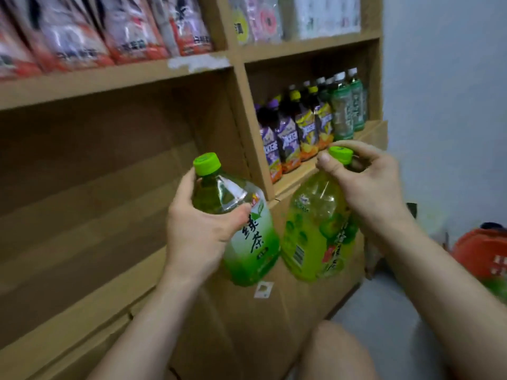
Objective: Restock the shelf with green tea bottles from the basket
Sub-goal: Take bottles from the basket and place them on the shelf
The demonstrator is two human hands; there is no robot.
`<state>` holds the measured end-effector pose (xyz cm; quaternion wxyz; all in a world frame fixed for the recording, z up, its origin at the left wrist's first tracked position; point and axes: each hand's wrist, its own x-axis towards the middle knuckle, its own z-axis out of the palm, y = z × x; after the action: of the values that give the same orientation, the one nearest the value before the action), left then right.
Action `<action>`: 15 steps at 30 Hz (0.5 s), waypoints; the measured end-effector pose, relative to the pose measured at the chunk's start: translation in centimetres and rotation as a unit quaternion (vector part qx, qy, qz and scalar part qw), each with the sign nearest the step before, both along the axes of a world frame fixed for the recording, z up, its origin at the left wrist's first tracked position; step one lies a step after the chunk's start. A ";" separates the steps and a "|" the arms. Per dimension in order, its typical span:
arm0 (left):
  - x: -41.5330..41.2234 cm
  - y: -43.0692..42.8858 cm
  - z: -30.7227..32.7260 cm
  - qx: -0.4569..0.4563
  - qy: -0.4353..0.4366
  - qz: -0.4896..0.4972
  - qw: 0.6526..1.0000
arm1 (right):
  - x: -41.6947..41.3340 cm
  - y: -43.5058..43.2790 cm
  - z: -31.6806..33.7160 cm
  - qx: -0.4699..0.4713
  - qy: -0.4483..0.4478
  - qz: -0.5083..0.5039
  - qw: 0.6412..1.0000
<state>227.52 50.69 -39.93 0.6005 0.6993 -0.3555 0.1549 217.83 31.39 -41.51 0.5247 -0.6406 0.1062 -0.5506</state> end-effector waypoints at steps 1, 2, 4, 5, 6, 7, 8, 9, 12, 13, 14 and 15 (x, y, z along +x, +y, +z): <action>1.0 1.1 0.7 -0.004 -0.004 0.012 1.000 | 1.5 1.2 1.1 -0.009 -0.008 0.005 1.000; 2.2 1.9 1.3 -0.009 -0.007 0.021 1.000 | 2.9 2.4 2.1 -0.024 -0.012 0.006 1.000; 4.4 2.8 2.1 -0.008 -0.022 0.039 0.999 | 5.8 4.3 4.2 -0.068 -0.011 -0.003 0.998; 5.4 3.0 2.4 -0.001 -0.031 0.049 0.998 | 7.3 5.0 4.9 -0.089 -0.006 -0.010 0.996; 6.5 3.1 2.4 0.008 -0.034 0.060 0.998 | 8.7 5.7 5.5 -0.106 0.001 -0.017 0.994; 7.6 3.1 2.3 0.017 -0.033 0.073 0.997 | 10.1 6.2 5.7 -0.120 0.010 -0.020 0.993; 8.7 3.1 2.1 0.026 -0.027 0.091 0.995 | 11.3 6.8 5.7 -0.134 0.022 -0.021 0.991; 9.8 3.1 1.8 0.038 -0.016 0.113 0.993 | 12.5 7.2 5.5 -0.146 0.038 -0.026 0.988; 12.2 2.7 1.6 0.068 0.025 0.154 0.985 | 14.7 7.7 4.7 -0.139 0.071 -0.035 0.987; 12.4 2.6 1.6 0.098 0.025 0.174 0.979 | 15.2 7.6 4.7 -0.134 0.083 -0.036 0.987; 12.3 2.5 1.5 0.144 0.018 0.199 0.969 | 15.5 7.4 4.6 -0.144 0.109 -0.041 0.983; 12.0 2.6 1.2 0.186 0.004 0.217 0.958 | 15.8 7.2 4.5 -0.169 0.153 -0.047 0.973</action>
<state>239.50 53.31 -38.74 0.4131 0.8597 -0.2150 0.2097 233.62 38.61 -37.01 0.3602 -0.7907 0.1210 -0.4800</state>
